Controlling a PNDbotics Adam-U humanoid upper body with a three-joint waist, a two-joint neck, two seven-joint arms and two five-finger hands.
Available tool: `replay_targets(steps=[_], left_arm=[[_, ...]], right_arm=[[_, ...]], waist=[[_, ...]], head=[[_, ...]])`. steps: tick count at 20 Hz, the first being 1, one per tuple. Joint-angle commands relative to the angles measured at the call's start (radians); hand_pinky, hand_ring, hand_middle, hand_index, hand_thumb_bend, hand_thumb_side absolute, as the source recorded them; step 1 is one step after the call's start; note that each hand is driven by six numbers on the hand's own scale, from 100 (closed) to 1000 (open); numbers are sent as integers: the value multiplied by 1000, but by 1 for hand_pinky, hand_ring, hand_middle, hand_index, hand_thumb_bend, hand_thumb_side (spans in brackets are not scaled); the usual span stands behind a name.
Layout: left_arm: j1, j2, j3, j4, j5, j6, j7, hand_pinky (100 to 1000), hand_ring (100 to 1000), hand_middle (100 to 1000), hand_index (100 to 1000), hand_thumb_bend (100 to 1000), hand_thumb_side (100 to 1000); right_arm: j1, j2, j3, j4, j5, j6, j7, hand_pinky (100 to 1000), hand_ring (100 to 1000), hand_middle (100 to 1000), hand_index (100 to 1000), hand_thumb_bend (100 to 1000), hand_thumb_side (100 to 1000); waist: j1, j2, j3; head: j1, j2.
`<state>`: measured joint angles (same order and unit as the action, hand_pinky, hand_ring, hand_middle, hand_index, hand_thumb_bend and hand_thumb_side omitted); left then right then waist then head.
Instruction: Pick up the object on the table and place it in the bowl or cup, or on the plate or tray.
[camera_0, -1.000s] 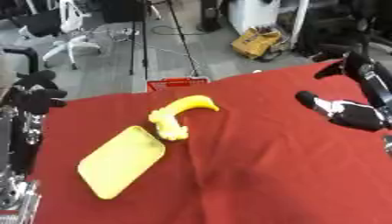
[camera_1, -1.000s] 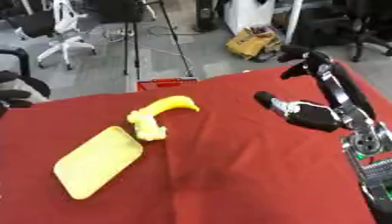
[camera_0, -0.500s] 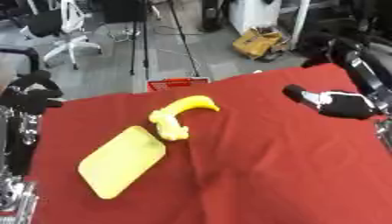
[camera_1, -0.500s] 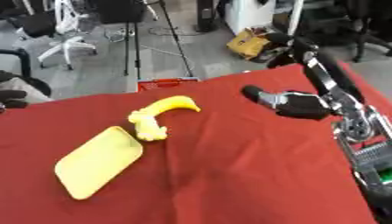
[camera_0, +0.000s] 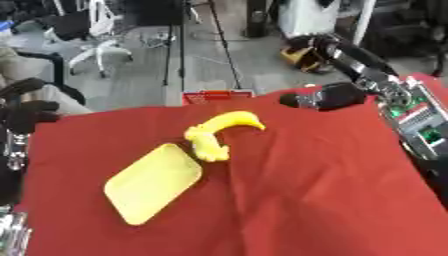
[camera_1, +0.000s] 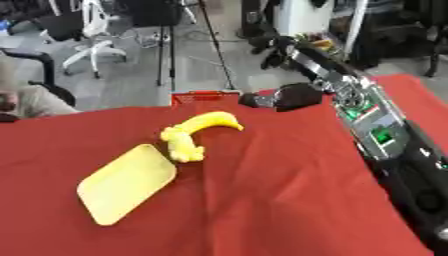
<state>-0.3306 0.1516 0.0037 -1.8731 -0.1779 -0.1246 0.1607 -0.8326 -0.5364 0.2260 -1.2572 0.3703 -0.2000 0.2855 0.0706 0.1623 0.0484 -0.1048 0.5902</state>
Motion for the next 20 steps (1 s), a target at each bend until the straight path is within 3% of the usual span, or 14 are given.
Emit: replay_targets(steps=[1,10,20], left_arm=[[-27,-3,-13,-30,9,-6,-11,613,646,751,811,748,826],[-47,-28,-34,-52,23,-17,-33,615,641,747,812,755,824],[-53,-48,-35,-82,34,-33,-18,614,628,730,809,760,817]], right_arm=[[-31,-35,0,82,25,-36,20,796,754,851,957,704,438],[-117,38,-8,290,142,-69,45,803,749,853,962,709,411],[-131,108,19,318,171,-102,73,793,734,838,959,709,396]], waist=[[-18,9,24],[-13,29,105],[-12,57,149]], head=[[-26,-20],[-75,-23],[-116,-25]])
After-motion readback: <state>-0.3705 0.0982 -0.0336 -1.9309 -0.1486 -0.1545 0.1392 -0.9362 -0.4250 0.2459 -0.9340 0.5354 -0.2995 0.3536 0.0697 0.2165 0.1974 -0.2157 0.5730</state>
